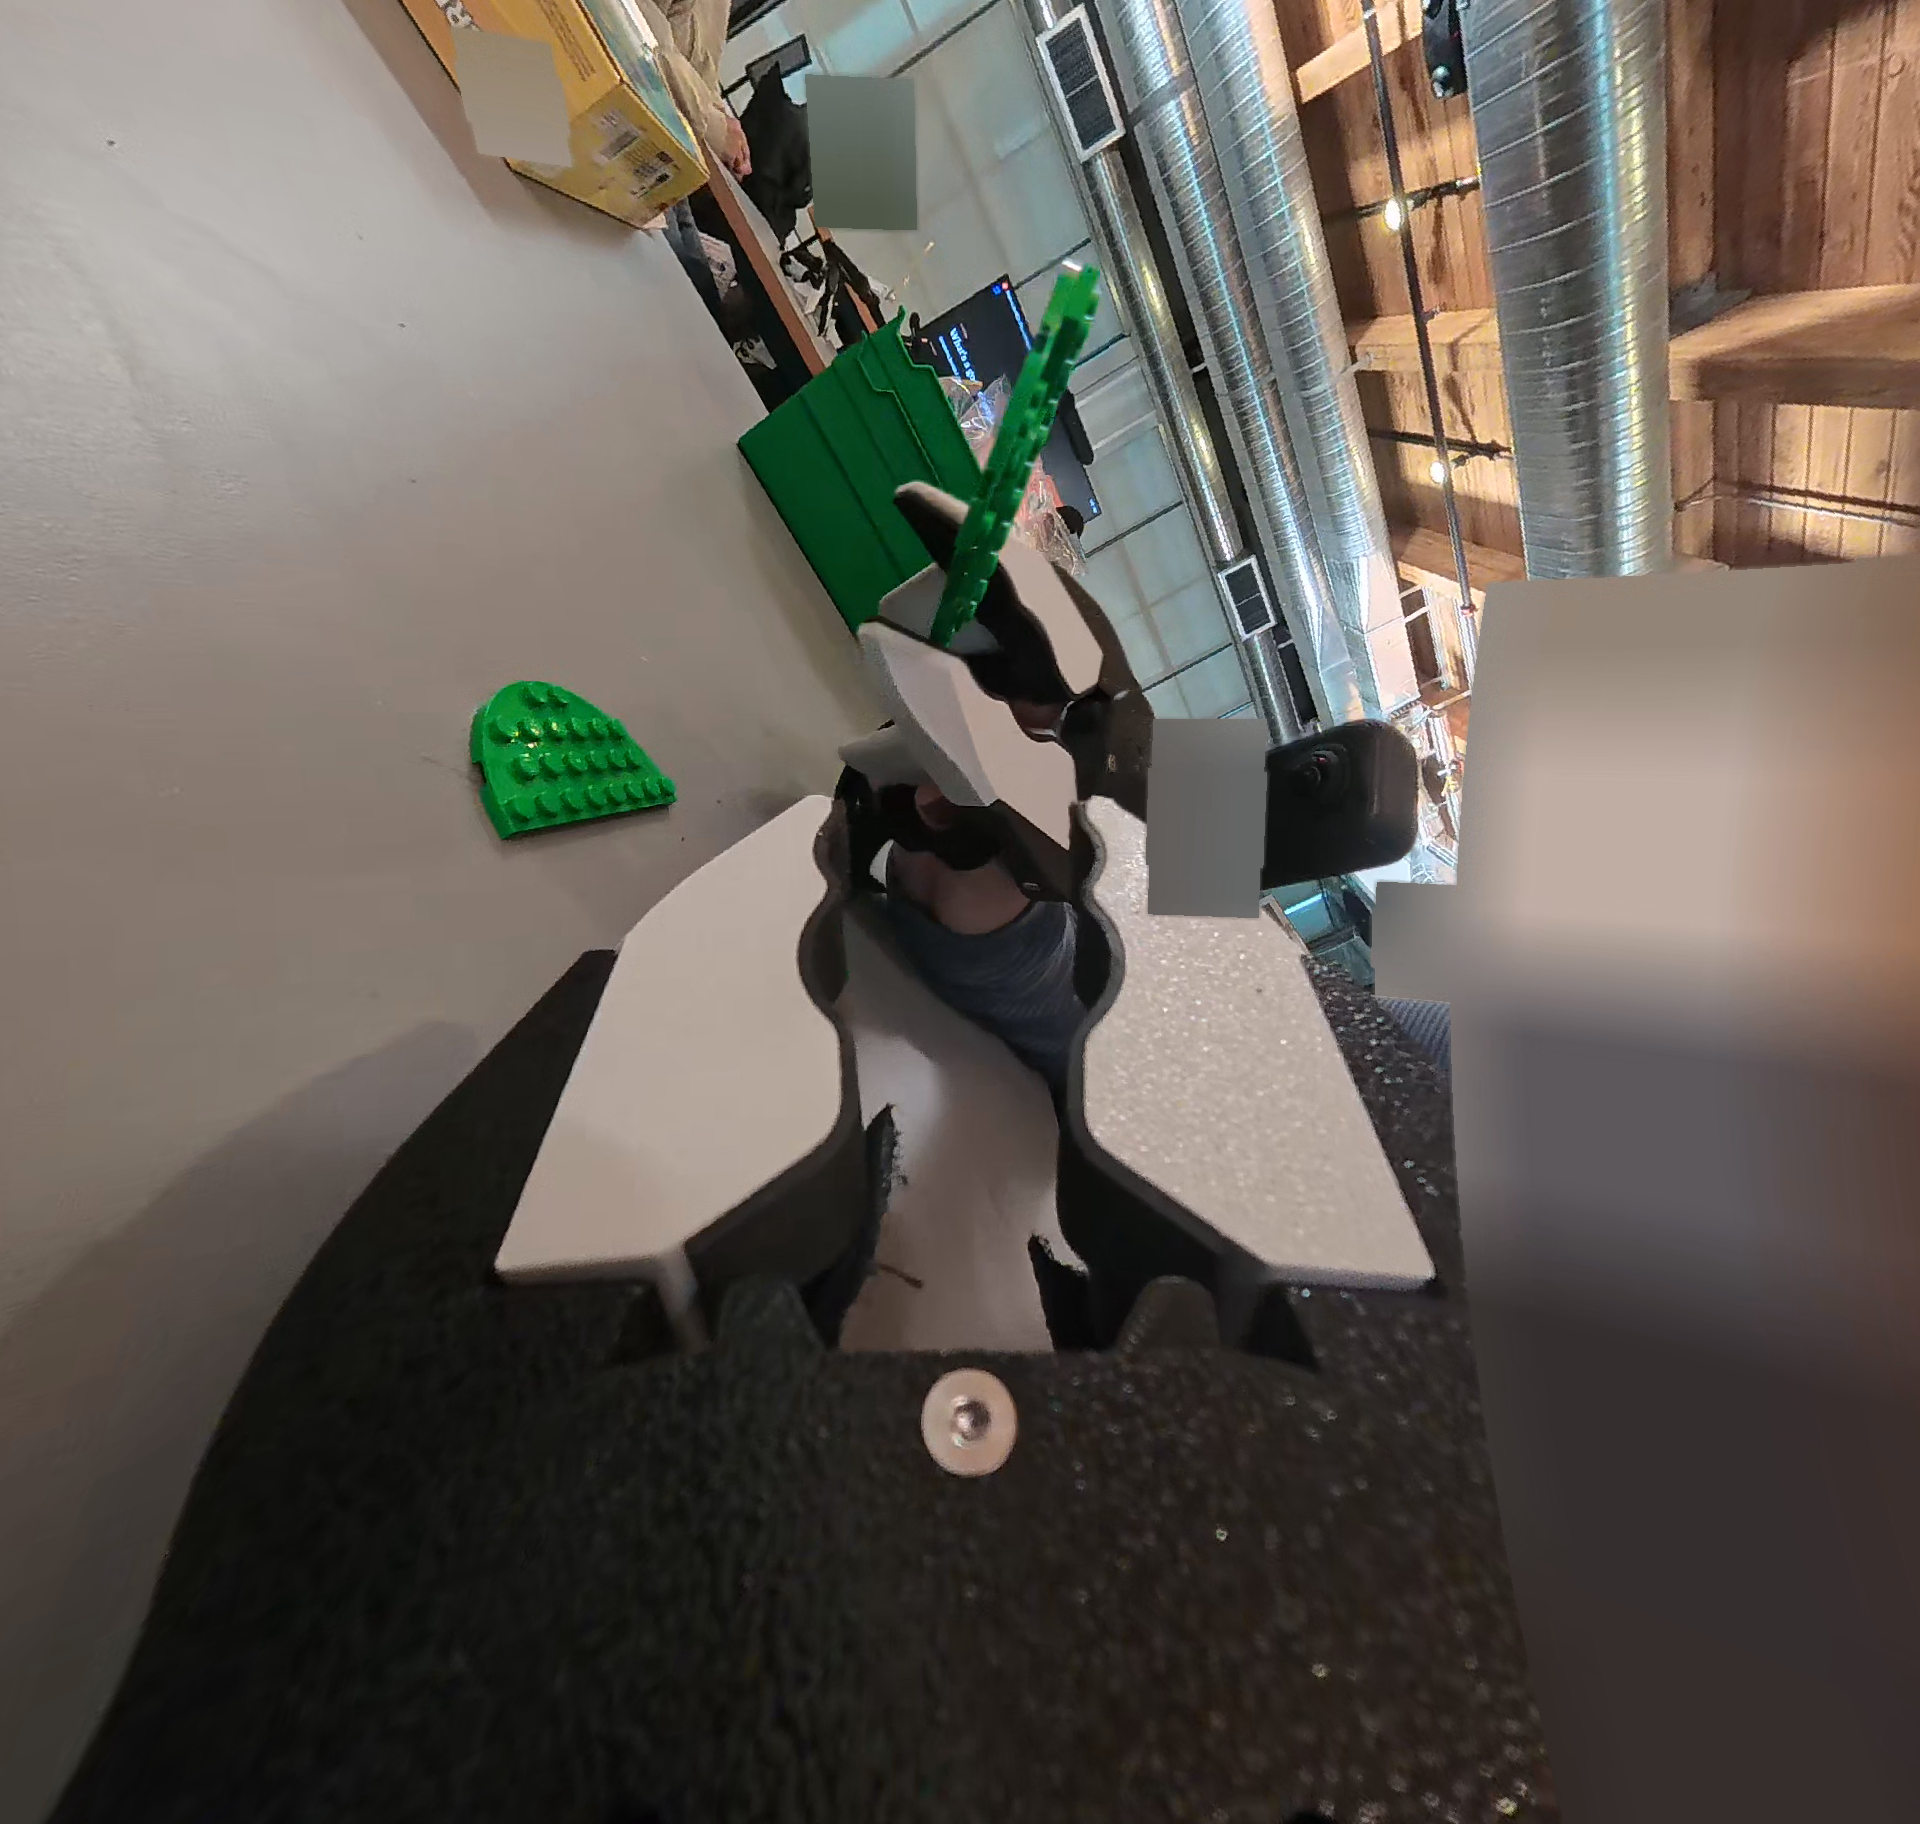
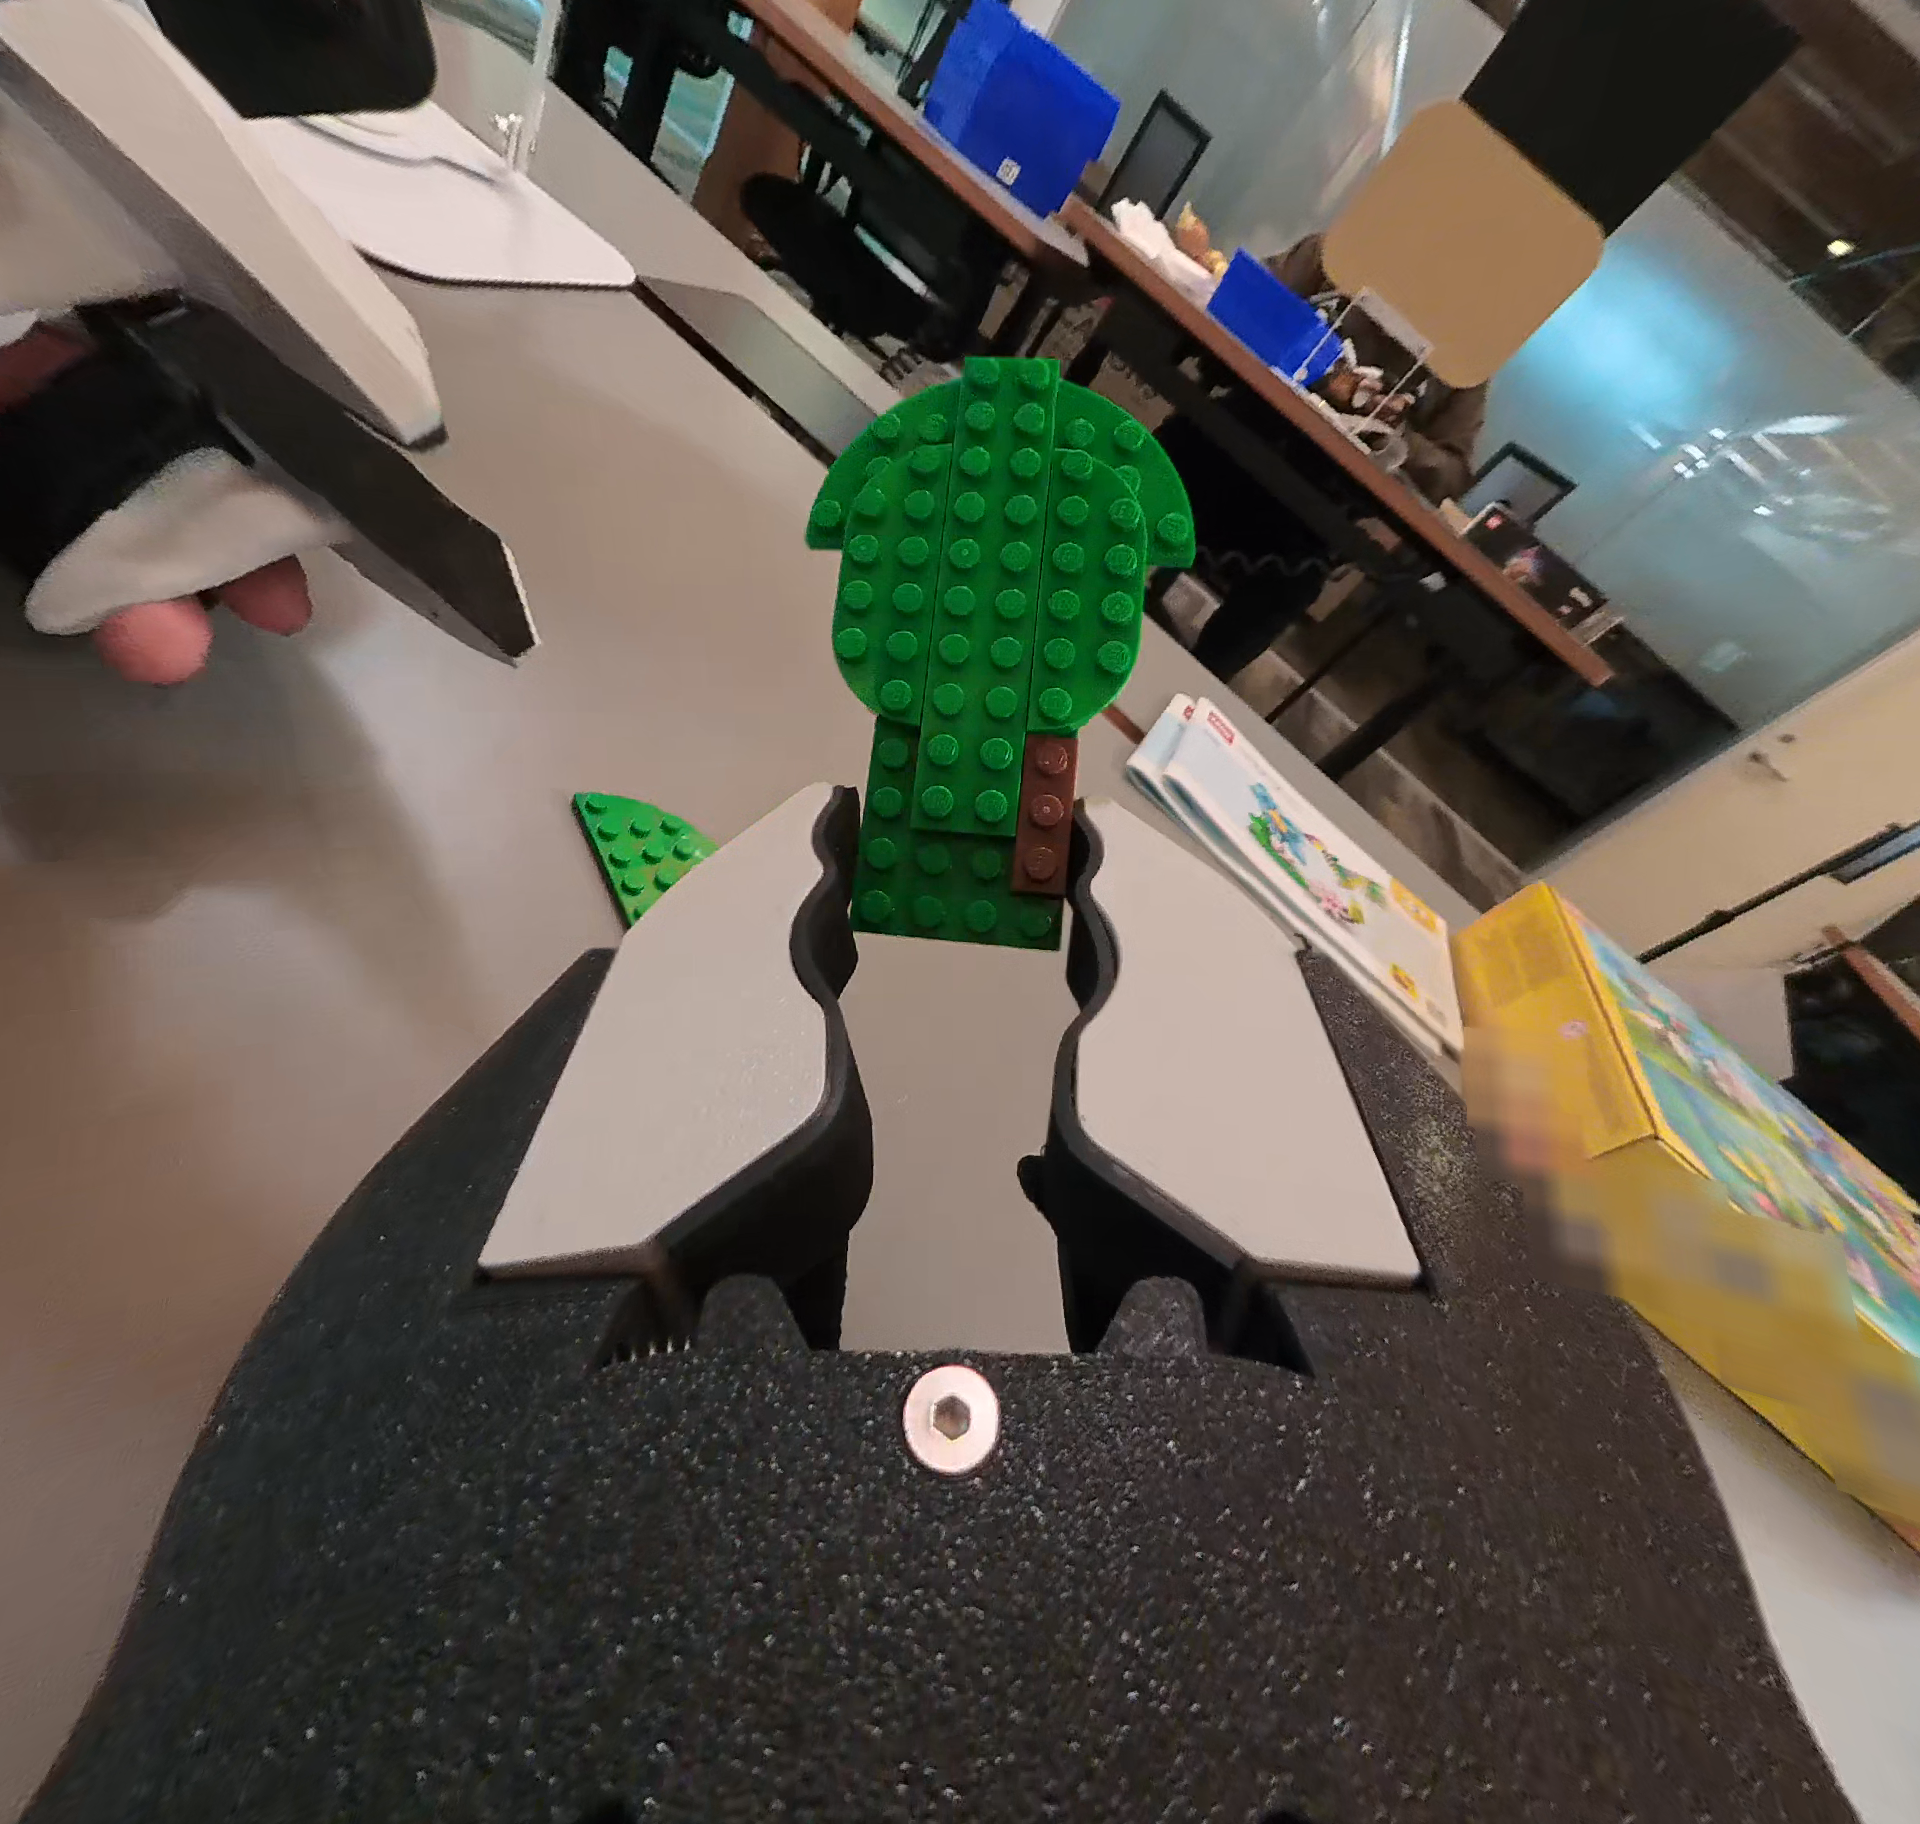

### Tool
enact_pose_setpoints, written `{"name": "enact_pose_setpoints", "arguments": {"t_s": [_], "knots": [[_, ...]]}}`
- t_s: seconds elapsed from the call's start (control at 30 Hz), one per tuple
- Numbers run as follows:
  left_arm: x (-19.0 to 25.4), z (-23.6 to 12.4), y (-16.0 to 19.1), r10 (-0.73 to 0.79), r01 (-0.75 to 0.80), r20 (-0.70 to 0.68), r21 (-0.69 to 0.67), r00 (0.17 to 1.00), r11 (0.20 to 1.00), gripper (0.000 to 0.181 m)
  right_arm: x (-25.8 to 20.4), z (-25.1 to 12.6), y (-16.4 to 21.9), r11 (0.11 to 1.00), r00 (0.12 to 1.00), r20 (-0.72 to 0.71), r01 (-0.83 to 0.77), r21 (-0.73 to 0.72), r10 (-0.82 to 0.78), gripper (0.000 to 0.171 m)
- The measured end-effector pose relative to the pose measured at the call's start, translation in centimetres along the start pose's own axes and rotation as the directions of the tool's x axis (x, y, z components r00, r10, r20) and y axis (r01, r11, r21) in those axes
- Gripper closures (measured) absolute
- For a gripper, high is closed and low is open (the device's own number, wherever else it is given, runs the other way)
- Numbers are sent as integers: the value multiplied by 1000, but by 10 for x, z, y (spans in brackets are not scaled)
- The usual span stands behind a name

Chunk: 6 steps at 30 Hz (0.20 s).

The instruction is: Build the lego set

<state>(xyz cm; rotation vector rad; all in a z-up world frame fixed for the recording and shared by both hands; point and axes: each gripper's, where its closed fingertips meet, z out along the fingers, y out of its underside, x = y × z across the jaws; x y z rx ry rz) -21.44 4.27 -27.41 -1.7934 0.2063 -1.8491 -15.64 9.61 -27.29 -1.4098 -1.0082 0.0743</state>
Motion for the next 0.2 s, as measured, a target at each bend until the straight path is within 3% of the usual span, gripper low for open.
{"name": "enact_pose_setpoints", "arguments": {"t_s": [0.2], "knots": [[0,0,1,0,0,2,-4,1000,1000,145,2,-1,-3,1000,1000,-20,12,17,-12,134]]}}
